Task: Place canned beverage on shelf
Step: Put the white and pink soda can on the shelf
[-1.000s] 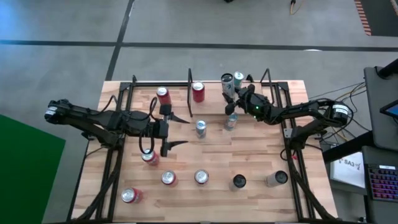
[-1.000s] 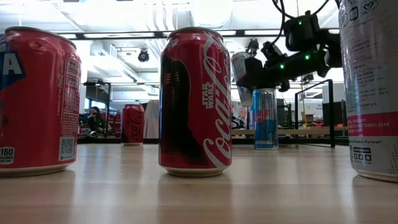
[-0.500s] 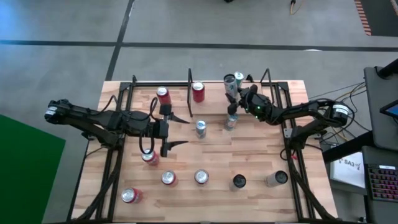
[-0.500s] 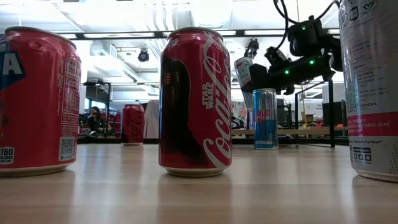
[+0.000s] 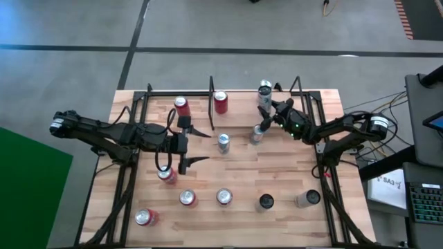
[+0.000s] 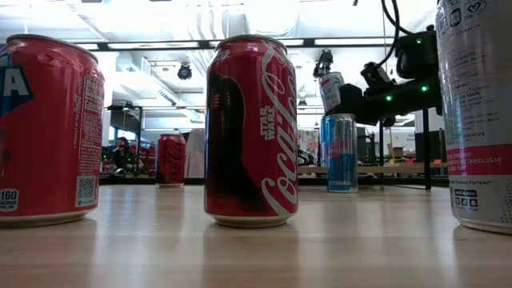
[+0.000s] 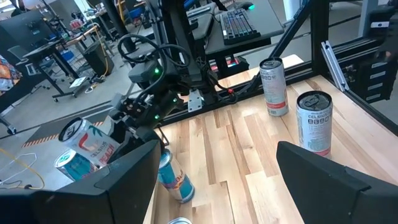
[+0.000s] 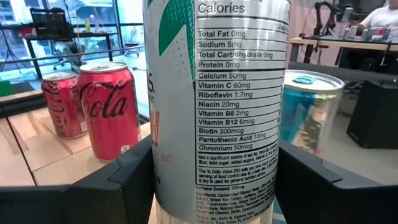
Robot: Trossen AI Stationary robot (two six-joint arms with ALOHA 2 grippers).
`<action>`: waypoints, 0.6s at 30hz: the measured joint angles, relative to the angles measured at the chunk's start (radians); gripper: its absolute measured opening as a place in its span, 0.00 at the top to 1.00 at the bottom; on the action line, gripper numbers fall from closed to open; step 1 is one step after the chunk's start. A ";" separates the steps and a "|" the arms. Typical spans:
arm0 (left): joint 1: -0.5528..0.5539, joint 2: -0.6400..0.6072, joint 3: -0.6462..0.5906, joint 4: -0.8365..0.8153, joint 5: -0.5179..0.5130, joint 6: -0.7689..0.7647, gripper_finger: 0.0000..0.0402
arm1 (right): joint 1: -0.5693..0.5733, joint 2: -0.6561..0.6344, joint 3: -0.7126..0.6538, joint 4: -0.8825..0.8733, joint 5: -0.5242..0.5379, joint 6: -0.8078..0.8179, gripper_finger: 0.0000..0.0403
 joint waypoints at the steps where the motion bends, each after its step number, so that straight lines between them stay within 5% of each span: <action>1: 0.000 0.000 0.000 0.000 0.000 0.000 0.24 | 0.000 0.000 -0.006 0.004 0.006 0.008 0.39; 9: 0.000 0.000 0.000 0.001 0.000 -0.005 0.24 | 0.000 -0.002 -0.036 0.009 0.085 0.061 0.39; 18: 0.000 0.000 0.000 0.000 0.000 -0.005 0.24 | 0.001 -0.001 -0.014 0.003 0.044 0.055 0.39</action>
